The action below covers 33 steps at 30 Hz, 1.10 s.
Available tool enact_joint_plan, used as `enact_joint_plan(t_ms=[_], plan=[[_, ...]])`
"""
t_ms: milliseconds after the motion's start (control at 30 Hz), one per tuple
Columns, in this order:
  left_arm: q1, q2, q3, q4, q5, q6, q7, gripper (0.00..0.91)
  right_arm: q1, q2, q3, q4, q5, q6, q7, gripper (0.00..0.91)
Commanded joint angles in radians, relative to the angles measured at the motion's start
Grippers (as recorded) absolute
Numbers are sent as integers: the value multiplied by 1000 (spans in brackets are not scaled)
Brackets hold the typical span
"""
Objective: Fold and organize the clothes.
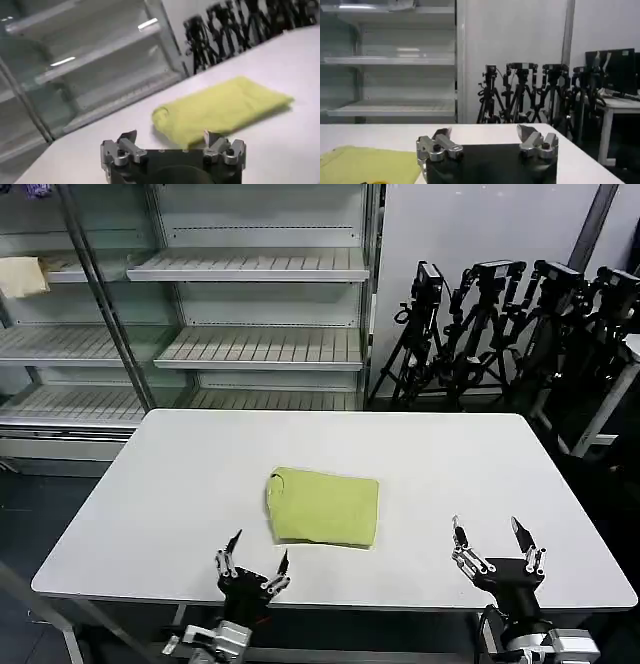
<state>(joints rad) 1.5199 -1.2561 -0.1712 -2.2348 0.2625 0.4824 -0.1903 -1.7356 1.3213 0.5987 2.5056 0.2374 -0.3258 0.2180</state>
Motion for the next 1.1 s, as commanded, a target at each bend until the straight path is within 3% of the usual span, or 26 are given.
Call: enact_joint_plan(t_ms=[33, 700, 1100], plan=[[-88, -12, 73, 120, 139, 100, 14, 907, -16, 4, 4, 7, -4, 2, 0, 907], [-255, -16, 47, 237, 16, 102, -3, 907, -36, 31, -3, 17, -23, 3, 1, 907], [-207, 29, -22, 191, -30, 101, -18, 907, -54, 47, 16, 41, -22, 3, 2, 907]])
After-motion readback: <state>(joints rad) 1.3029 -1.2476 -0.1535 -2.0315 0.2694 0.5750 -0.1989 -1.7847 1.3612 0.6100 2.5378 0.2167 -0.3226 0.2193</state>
